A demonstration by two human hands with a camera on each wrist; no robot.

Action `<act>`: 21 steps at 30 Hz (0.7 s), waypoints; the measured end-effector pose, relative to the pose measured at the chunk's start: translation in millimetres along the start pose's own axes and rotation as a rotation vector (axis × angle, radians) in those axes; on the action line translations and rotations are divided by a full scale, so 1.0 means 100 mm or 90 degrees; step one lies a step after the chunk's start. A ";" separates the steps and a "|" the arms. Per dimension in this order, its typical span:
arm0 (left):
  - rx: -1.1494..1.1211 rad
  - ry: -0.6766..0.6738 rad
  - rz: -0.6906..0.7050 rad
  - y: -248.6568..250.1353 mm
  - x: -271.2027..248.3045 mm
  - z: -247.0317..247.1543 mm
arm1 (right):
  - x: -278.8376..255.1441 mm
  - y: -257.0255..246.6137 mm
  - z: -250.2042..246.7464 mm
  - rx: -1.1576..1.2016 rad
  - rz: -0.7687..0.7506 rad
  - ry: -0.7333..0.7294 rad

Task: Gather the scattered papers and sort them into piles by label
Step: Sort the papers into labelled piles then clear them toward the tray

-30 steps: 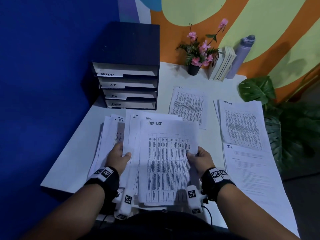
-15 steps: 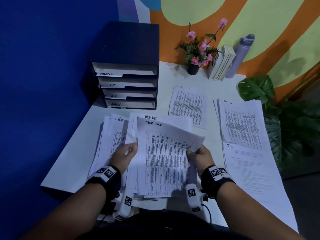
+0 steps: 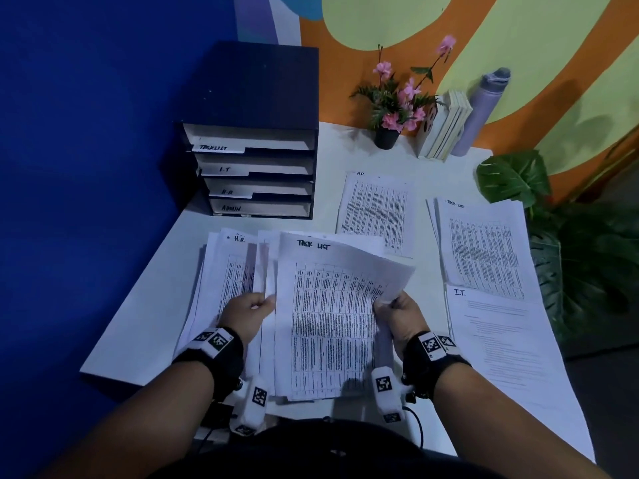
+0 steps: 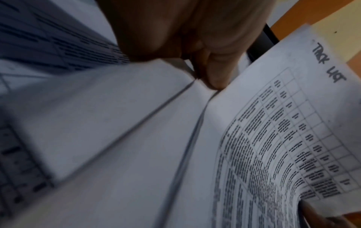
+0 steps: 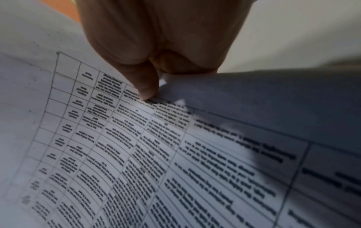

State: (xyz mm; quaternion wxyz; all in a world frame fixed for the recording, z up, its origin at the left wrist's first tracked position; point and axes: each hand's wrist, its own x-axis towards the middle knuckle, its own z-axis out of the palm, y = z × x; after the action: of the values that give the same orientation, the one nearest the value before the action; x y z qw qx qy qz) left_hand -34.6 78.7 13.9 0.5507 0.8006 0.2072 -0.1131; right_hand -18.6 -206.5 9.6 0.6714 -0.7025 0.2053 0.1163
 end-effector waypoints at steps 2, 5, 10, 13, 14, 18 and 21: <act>0.051 0.038 0.005 -0.02 -0.01 0.03 | 0.03 0.02 0.01 -0.013 0.000 0.015; 0.066 0.060 -0.011 -0.03 0.01 0.02 | 0.09 0.06 -0.01 -0.038 -0.001 0.028; 0.097 -0.023 -0.033 0.08 -0.02 0.06 | 0.06 0.04 0.05 -0.113 -0.022 0.021; 0.152 -0.027 0.010 0.11 -0.05 0.16 | 0.02 -0.11 0.15 -0.092 -0.079 0.042; 0.158 -0.001 0.008 0.14 -0.04 0.18 | 0.01 -0.18 0.17 -0.076 -0.098 0.039; 0.057 0.123 -0.005 0.32 0.06 0.18 | 0.10 -0.24 0.02 -0.098 -0.059 -0.074; -0.021 0.147 0.022 0.49 0.09 0.22 | 0.11 -0.18 -0.17 -0.175 -0.026 -0.109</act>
State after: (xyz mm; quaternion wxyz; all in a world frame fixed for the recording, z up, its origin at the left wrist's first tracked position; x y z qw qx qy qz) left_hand -3.1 44.7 43.3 0.5383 0.8025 0.2572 -0.0072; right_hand -2.6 -225.0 22.2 0.5862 -0.7794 0.1148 0.1891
